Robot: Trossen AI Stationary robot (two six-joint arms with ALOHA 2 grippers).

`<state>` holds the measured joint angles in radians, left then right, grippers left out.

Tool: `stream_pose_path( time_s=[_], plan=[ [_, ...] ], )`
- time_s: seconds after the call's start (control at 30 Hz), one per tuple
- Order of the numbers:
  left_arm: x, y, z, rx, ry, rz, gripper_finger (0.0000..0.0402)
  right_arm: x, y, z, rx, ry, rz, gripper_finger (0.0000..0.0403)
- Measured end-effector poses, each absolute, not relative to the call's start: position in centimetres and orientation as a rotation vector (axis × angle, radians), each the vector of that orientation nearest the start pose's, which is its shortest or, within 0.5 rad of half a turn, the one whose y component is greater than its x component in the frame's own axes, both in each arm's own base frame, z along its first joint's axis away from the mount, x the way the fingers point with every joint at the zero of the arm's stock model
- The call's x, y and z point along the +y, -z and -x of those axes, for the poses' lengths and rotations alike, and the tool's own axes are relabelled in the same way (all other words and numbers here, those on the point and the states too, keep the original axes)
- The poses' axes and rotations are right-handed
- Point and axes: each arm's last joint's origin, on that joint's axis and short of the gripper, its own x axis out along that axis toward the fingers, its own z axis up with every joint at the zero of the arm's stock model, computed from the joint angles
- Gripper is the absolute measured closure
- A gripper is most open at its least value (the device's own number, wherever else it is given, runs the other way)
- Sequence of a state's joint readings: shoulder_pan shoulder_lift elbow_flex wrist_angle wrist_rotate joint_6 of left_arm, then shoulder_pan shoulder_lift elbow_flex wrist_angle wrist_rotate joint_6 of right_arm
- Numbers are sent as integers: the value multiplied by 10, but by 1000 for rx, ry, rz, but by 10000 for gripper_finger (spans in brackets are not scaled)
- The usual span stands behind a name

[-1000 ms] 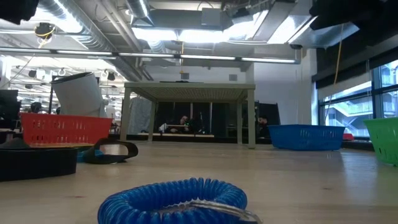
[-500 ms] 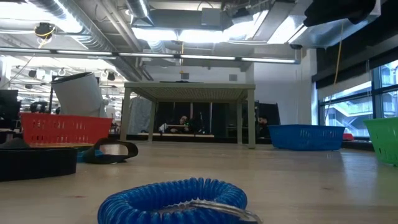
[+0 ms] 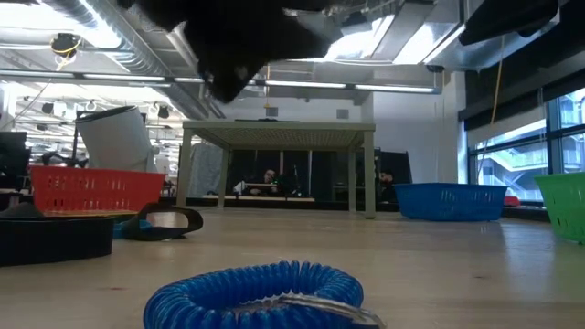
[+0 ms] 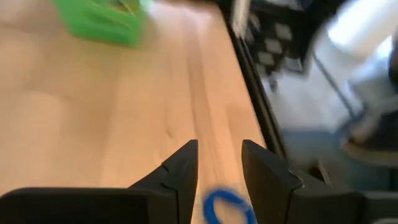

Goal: Pick & Place Office Desk Supplies
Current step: Put the blue spring keychain into the blue bin

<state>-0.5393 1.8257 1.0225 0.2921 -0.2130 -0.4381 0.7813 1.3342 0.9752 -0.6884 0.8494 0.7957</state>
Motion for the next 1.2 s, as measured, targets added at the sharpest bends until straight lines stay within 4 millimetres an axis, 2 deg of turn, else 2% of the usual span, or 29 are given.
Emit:
stream_pose_path(
  time_s=[0.17,0.4,0.57,0.97,1.2],
  plan=[
    [-206,-150,-329,605,311,68,283,160,-255,-196,614,346,-4,255],
    [-212,-117,-330,678,298,69,283,159,-255,-197,606,358,-5,255],
    [-213,-117,-336,600,320,57,283,158,-256,-197,601,365,-16,255],
    [-210,-116,-338,595,327,-3,283,158,-255,-197,601,365,-18,255],
    [-213,-93,-346,542,366,35,283,158,-256,-197,595,370,-18,255]
  ],
)
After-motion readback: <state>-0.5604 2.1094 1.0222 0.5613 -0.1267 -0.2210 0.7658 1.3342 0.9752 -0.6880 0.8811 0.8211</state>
